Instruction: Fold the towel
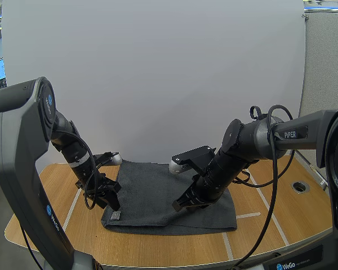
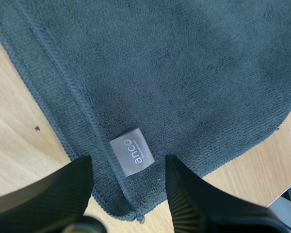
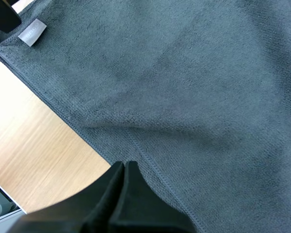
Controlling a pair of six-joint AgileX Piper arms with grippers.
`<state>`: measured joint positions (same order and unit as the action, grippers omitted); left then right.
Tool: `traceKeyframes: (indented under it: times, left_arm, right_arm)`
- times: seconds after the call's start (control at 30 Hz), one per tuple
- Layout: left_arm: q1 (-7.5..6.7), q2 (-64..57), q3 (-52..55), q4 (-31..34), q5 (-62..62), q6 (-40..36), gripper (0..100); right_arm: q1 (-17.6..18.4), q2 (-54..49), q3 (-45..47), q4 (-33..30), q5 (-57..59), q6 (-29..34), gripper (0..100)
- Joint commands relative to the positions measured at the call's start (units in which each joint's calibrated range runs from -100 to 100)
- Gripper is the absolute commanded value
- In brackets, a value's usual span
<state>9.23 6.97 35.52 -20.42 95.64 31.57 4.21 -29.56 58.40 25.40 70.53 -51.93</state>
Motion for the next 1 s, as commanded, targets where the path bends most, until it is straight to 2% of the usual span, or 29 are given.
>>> traceKeyframes:
  times: [0.0, 0.47, 0.97]
  left_arm:
    - [-0.29, 1.4, -0.2, 0.1, 1.5, -0.8, 73]
    - [-0.29, 1.4, -0.2, 0.0, 3.6, -0.5, 73]
    - [-0.29, 1.2, -3.8, 0.1, 4.4, 4.0, 73]
  right_arm:
    - [0.0, -0.3, 0.2, 0.4, 0.1, -0.6, 0]
    - [0.0, -0.3, 0.2, 0.5, 0.1, -0.4, 0]
    - [0.0, -0.3, 0.2, 0.5, 0.1, -0.4, 0]
